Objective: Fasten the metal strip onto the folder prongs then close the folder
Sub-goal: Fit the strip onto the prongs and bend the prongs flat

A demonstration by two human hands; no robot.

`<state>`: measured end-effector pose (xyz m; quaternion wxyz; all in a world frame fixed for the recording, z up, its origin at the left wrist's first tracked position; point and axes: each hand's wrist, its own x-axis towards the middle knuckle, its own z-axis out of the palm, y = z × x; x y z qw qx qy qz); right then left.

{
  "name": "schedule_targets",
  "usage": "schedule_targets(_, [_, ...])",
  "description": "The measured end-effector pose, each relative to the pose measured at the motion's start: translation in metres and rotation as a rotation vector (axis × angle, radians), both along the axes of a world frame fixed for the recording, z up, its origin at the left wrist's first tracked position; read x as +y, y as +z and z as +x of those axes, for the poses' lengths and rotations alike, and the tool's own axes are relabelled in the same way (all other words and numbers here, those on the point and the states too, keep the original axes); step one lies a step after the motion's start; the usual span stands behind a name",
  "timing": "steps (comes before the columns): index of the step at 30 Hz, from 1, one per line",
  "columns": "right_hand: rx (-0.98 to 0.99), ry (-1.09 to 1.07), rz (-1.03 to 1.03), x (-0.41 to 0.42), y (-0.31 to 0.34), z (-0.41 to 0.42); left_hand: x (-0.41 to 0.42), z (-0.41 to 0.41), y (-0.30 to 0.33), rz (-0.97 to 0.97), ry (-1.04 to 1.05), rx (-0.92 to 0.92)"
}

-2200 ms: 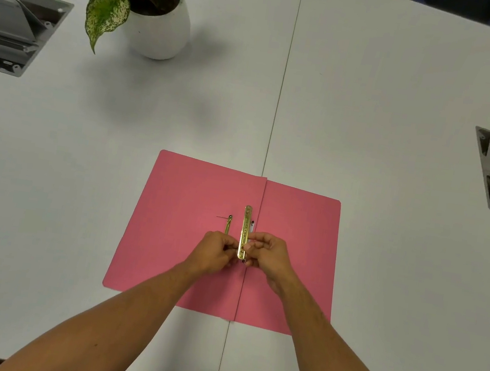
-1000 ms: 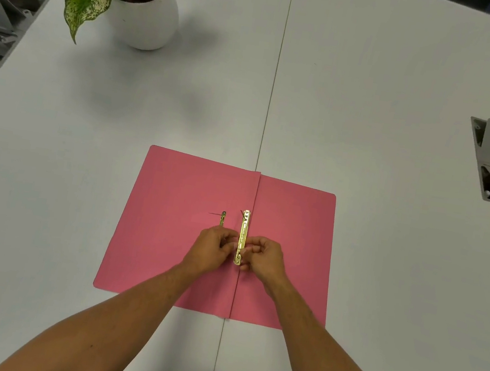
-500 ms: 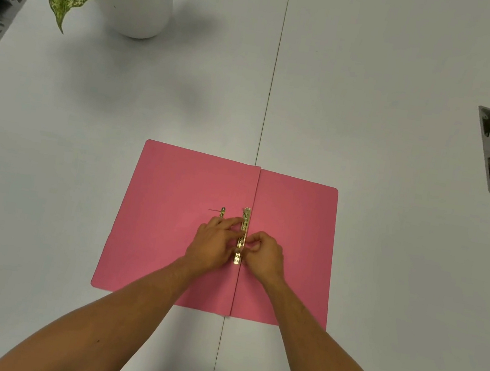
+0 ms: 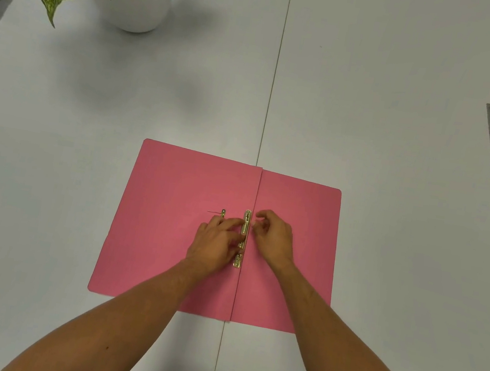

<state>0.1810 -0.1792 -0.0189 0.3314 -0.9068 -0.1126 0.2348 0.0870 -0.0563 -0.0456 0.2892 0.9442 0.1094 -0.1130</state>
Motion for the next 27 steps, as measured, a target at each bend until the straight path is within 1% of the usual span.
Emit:
schedule_targets(3, [-0.049,0.138,0.002,0.012,0.003,0.014,0.001,-0.001,-0.001,0.003,-0.009,-0.026])
schedule_targets(6, [-0.050,0.286,-0.042,0.017,0.003,0.022,0.002,-0.001,-0.003,0.014,-0.030,-0.025])
schedule_targets(8, [-0.058,0.347,-0.065,0.018,0.001,0.024,0.002,-0.001,-0.003,0.008,-0.033,-0.027])
schedule_targets(10, [-0.072,0.347,-0.090,0.016,0.000,0.025,0.001,-0.001,-0.002,-0.001,-0.034,-0.028])
schedule_targets(14, [-0.091,0.252,-0.129,0.013,-0.003,0.025,0.001,0.000,0.000,0.008,-0.033,-0.015])
schedule_targets(16, [-0.112,0.277,-0.164,0.014,-0.003,0.025,0.001,0.001,0.001,0.010,-0.037,-0.008])
schedule_targets(18, [-0.152,0.354,-0.210,0.018,-0.002,0.027,0.000,0.001,0.001,0.010,-0.042,-0.004])
schedule_targets(24, [-0.293,0.692,-0.368,0.034,0.002,0.039,0.000,0.001,0.000,0.028,-0.039,0.009])
schedule_targets(27, [-0.326,0.752,-0.366,0.038,0.002,0.045,0.000,0.000,0.000,0.026,-0.045,0.005])
